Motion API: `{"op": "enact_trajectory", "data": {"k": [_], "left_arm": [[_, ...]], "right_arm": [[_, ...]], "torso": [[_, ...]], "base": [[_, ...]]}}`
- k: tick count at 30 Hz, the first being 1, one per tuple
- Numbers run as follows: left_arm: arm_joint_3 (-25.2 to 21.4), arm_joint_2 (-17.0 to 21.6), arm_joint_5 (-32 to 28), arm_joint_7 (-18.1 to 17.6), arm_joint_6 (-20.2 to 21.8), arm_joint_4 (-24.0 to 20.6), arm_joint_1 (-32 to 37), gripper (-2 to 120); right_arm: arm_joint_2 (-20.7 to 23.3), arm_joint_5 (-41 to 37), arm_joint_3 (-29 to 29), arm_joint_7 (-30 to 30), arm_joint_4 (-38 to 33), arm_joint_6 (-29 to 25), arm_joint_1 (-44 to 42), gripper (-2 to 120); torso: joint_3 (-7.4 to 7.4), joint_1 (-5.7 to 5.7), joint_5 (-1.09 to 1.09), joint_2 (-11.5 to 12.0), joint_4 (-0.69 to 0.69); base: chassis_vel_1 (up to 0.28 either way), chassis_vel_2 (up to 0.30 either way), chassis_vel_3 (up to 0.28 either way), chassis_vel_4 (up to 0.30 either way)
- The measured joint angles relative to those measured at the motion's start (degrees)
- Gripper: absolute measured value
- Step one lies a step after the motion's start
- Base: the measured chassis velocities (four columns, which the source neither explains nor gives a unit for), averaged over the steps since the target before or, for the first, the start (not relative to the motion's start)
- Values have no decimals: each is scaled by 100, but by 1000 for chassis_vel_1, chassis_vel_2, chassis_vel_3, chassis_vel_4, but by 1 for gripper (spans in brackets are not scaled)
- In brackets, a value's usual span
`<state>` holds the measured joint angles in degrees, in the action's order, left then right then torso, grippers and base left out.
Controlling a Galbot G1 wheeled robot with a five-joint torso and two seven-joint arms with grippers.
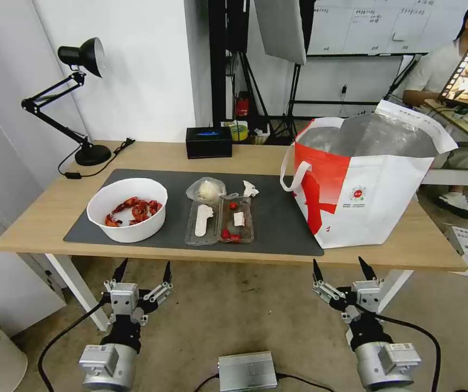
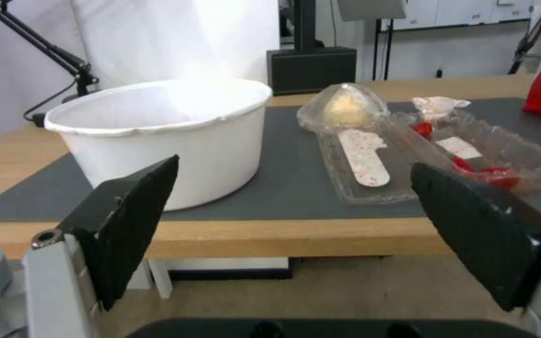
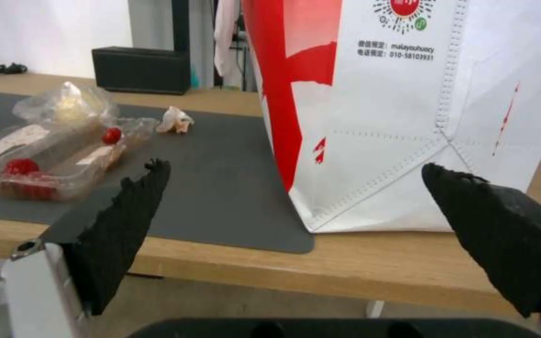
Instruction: Pick up the trash from the table and place it into the takeout bag.
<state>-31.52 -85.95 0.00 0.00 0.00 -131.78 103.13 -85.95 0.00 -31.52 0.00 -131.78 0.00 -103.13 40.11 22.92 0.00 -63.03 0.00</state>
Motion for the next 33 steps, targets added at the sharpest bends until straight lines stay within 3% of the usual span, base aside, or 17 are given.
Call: {"op": "enact_trajectory", "data": {"k": [13,18,25,33], "left_arm": [[33,87,-168,-64,72,20,-111,100],[261,592,-1096,-470,513,179,-768,100],[508,1127,-2102,-895,981,358,-1466,100],[716,1189,-2476,-674,811,572,-1677,100]], "right_arm": [[138,-129,-98,-141,-59,176,21,100],[967,-898,-785,-1100,-487,1234,233,100],[1110,-1219,-899,-1237,-464,1273,347,100],[1106,-1271,-947,-1209,-384,1145,353,100]], "torso": [[0,0,-3,0,-1],[0,0,0,0,0],[0,1,0,0,1],[1,1,0,0,0]], "base": [[0,0,0,0],[0,0,0,0],[0,0,0,0],[0,0,0,0]]}}
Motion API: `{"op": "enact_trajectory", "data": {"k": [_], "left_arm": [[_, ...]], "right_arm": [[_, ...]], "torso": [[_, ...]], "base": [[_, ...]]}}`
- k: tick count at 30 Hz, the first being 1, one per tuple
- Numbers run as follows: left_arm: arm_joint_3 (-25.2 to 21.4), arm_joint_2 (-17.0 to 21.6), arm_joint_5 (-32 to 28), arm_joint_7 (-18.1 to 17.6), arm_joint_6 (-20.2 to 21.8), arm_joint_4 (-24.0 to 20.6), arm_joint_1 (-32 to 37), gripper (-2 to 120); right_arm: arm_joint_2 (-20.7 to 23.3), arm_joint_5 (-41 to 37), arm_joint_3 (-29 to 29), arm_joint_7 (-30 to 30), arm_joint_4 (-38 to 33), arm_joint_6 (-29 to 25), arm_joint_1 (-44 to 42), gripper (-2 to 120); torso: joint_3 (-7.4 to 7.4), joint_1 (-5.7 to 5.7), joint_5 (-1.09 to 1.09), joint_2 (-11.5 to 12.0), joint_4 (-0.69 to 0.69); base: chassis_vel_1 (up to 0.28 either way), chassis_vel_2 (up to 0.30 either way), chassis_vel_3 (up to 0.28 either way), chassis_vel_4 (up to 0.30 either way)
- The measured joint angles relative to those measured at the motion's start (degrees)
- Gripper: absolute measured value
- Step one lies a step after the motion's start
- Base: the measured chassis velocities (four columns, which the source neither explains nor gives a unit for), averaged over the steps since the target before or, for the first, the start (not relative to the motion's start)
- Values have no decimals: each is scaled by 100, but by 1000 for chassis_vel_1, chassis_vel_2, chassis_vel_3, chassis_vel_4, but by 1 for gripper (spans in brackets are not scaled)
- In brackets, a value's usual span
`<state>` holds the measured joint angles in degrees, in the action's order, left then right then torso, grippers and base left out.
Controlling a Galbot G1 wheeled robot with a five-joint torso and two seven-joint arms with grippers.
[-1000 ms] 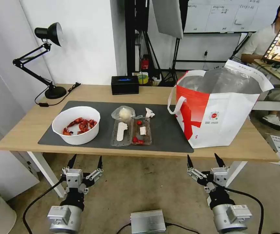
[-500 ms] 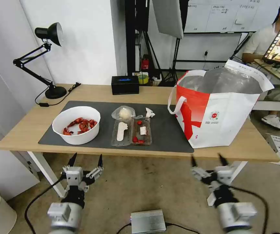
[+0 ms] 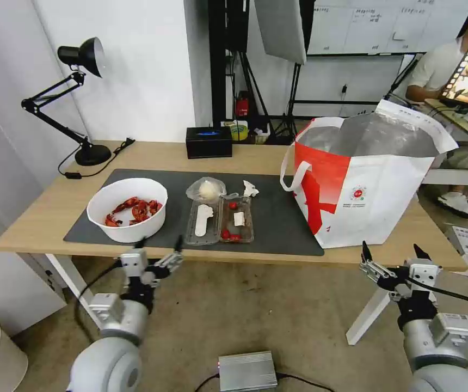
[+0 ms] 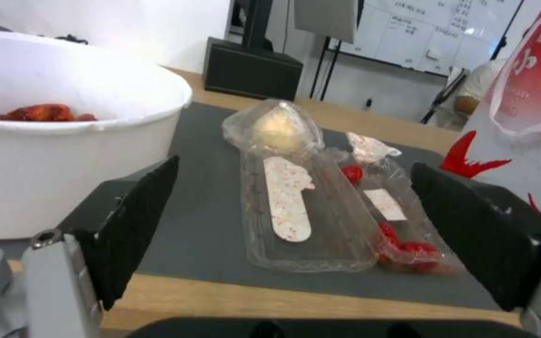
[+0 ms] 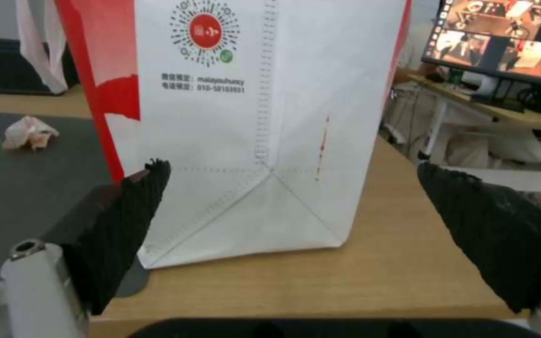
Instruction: Pick up the trash from the table and place it into the takeout bag.
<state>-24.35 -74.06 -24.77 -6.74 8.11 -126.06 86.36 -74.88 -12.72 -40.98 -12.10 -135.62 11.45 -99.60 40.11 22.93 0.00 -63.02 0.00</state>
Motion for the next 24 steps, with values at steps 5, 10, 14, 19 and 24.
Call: {"op": "enact_trajectory", "data": {"k": [5,10,14,19,24], "left_arm": [[-81,-30,-16,18,-19,-49,87,100],[-172,-70,-43,19,-19,-158,159,100],[-274,-70,-64,22,-20,-210,203,100],[-341,-66,-79,25,-20,-250,247,100],[-358,-58,-79,52,-19,-290,310,100]], "right_arm": [[23,-12,163,45,19,-68,78,100],[17,50,389,70,20,-87,139,100],[13,138,538,125,19,-169,142,100],[-7,209,662,156,25,-235,137,100],[-13,258,743,187,35,-287,137,100]], "torso": [[0,0,0,0,0],[-1,0,0,0,0],[0,-1,1,0,0],[-1,0,0,0,0],[-1,-1,1,0,0]], "base": [[0,0,0,0],[0,0,0,0],[0,0,0,0],[0,0,0,0],[0,0,0,0]]}}
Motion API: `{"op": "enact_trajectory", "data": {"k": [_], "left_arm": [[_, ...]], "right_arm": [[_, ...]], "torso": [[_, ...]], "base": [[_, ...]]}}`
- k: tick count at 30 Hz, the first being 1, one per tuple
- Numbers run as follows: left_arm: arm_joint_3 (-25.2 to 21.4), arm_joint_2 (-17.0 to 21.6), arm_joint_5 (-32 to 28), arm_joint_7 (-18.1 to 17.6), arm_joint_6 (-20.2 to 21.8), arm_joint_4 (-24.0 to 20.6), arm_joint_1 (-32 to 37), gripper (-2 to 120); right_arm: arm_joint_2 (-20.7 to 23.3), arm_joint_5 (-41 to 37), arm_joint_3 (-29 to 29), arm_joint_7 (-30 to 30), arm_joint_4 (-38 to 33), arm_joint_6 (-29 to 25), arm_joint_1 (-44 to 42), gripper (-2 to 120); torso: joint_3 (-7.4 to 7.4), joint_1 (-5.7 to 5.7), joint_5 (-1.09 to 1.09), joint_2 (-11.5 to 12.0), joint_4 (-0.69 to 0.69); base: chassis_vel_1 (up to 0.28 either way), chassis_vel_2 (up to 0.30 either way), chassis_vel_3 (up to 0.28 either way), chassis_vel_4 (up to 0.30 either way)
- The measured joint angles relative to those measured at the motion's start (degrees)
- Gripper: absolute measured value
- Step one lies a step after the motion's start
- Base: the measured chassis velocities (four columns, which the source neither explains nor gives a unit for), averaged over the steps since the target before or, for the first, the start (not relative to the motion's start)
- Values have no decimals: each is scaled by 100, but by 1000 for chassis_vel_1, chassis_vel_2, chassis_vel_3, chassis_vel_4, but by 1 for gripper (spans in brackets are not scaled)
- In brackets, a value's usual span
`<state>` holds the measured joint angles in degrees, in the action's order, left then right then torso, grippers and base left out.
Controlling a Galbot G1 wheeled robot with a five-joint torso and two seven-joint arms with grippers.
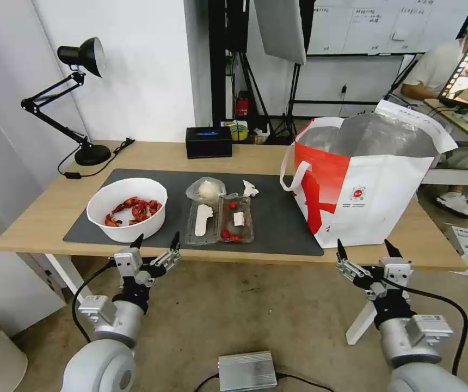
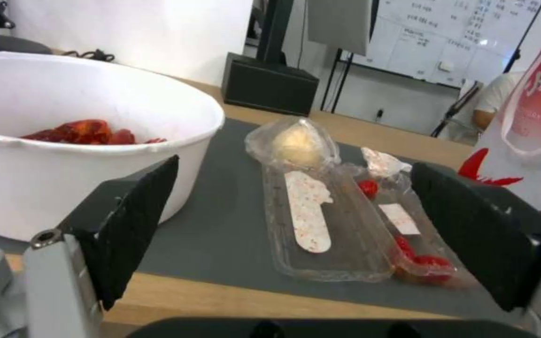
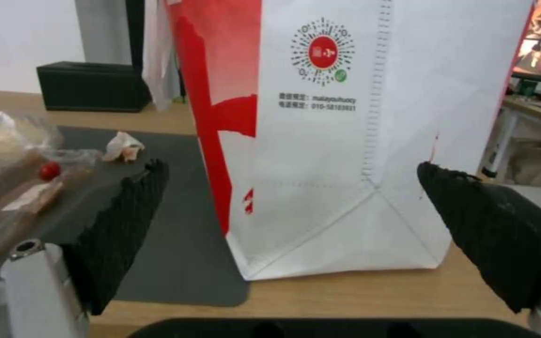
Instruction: Pick up the trash from the table and place it into the takeout bag.
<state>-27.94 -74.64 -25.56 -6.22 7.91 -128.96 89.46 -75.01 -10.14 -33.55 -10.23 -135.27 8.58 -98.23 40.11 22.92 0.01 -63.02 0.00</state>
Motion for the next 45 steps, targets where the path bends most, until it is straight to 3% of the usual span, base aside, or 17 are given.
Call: {"op": "enact_trajectory", "data": {"k": [7,12,18,19,22,23,25,26,27,31,33,45], "left_arm": [[175,6,-288,-12,147,-85,-2,100],[434,71,-1167,-370,694,-230,-191,100],[777,83,-2791,-1406,1553,-364,-816,100],[777,83,-2791,-1406,1553,-364,-816,100],[966,-22,-3666,-1973,1791,-365,-1123,100],[966,-22,-3666,-1973,1791,-365,-1123,100],[1090,-179,-4532,-2857,1994,-361,-1471,100],[1116,-222,-4699,-3067,2030,-339,-1580,100],[1116,-222,-4699,-3067,2030,-339,-1580,100],[1231,-387,-5205,-3852,2053,-155,-2104,100],[1261,-411,-5244,-3980,2022,-70,-2202,100],[1397,-555,-5289,-4269,1685,670,-2644,100]], "right_arm": [[-30,52,50,13,12,-73,-30,100],[-26,59,37,22,14,-94,-39,100],[-66,59,-19,26,9,-138,-82,100],[-66,59,-19,26,9,-138,-82,100],[-100,61,-62,30,3,-168,-127,100],[-100,61,-62,30,3,-168,-127,100],[-104,57,-98,31,3,-171,-142,100],[-104,55,-106,34,2,-173,-142,100],[-104,55,-106,34,2,-173,-142,100],[-135,53,-140,41,-1,-201,-164,100],[-144,53,-150,42,4,-211,-171,100],[-209,54,-180,52,122,-259,-167,100]], "torso": [[0,0,0,0,0],[0,0,-1,0,0],[0,0,-1,0,1],[0,0,-1,0,1],[0,0,-1,0,0],[0,0,-1,0,0],[0,0,-1,0,0],[0,0,-1,0,1],[0,0,-1,0,1],[0,0,-1,0,1],[0,0,-1,0,1],[0,0,0,0,0]], "base": [[0,0,0,0],[0,0,0,0],[0,0,0,0],[0,0,0,0],[0,0,0,0],[0,0,0,0],[0,0,0,0],[0,0,0,0],[0,0,0,0],[0,0,0,0],[0,0,0,0],[0,0,0,0]]}}
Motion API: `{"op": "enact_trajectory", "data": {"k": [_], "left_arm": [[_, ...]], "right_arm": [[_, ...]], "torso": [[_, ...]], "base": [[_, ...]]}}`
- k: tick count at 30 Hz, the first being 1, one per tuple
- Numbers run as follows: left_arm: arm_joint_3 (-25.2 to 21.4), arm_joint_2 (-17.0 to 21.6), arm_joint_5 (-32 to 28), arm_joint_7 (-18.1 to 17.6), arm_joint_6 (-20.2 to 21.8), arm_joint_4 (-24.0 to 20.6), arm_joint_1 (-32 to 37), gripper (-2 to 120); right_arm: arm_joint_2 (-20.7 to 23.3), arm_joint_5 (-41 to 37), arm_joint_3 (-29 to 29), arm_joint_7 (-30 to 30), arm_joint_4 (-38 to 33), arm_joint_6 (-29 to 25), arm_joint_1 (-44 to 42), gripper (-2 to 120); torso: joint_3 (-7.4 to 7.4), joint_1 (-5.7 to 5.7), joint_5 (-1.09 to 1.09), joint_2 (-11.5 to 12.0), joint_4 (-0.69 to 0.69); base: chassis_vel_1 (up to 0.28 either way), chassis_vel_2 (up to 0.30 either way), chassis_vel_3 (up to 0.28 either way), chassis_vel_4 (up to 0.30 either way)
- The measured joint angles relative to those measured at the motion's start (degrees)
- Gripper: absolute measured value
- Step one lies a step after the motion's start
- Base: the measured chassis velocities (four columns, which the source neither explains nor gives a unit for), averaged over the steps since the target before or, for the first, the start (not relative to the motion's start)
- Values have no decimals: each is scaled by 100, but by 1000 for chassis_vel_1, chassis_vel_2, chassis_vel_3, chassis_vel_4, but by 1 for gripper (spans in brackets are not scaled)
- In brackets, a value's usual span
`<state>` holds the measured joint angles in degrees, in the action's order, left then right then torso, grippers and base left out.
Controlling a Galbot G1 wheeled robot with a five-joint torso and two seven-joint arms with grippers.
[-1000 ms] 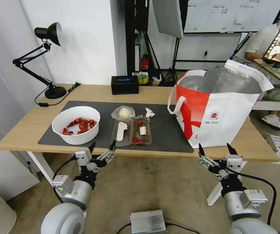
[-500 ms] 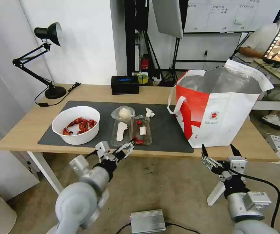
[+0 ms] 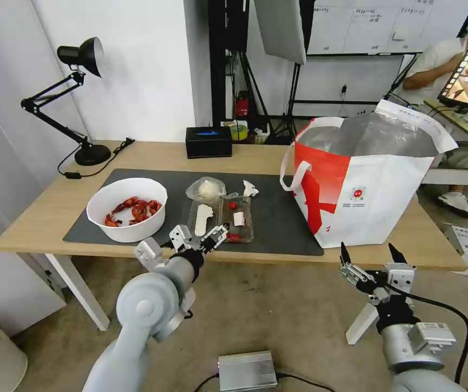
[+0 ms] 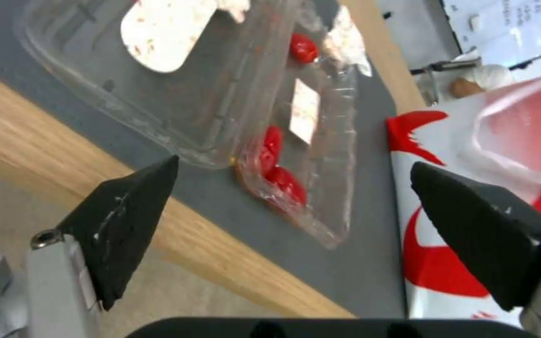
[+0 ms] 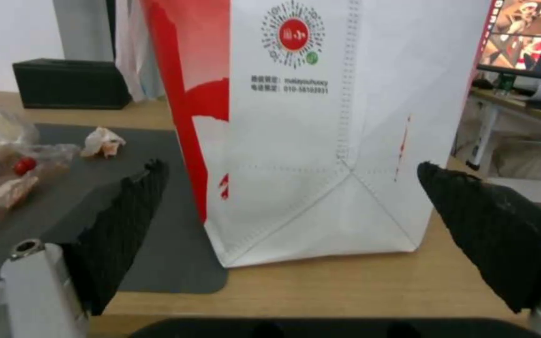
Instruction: Pick up the trash from the table and place it into the takeout bag.
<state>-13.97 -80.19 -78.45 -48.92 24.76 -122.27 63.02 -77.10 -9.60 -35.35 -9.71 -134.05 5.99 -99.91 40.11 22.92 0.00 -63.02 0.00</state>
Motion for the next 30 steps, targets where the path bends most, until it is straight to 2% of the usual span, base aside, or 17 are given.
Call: {"op": "enact_trajectory", "data": {"k": [2,8,25,30], "left_arm": [[31,-132,-3,-67,-65,181,-61,100],[33,-243,33,-84,-183,348,-91,100],[-79,-181,170,44,-282,573,-164,100],[-113,-119,248,179,-349,605,-139,100]], "right_arm": [[-33,2,-10,0,33,-18,0,100],[-70,3,-54,0,63,-59,-2,100],[-80,-15,-31,-2,155,-166,19,100],[-107,-15,6,-4,166,-174,20,100]], "torso": [[0,0,0,0,0],[0,0,0,0,0],[-1,-2,0,-2,2],[-1,-2,0,-2,2]], "base": [[0,0,0,0],[0,0,0,0],[0,0,0,0],[0,0,0,0]]}}
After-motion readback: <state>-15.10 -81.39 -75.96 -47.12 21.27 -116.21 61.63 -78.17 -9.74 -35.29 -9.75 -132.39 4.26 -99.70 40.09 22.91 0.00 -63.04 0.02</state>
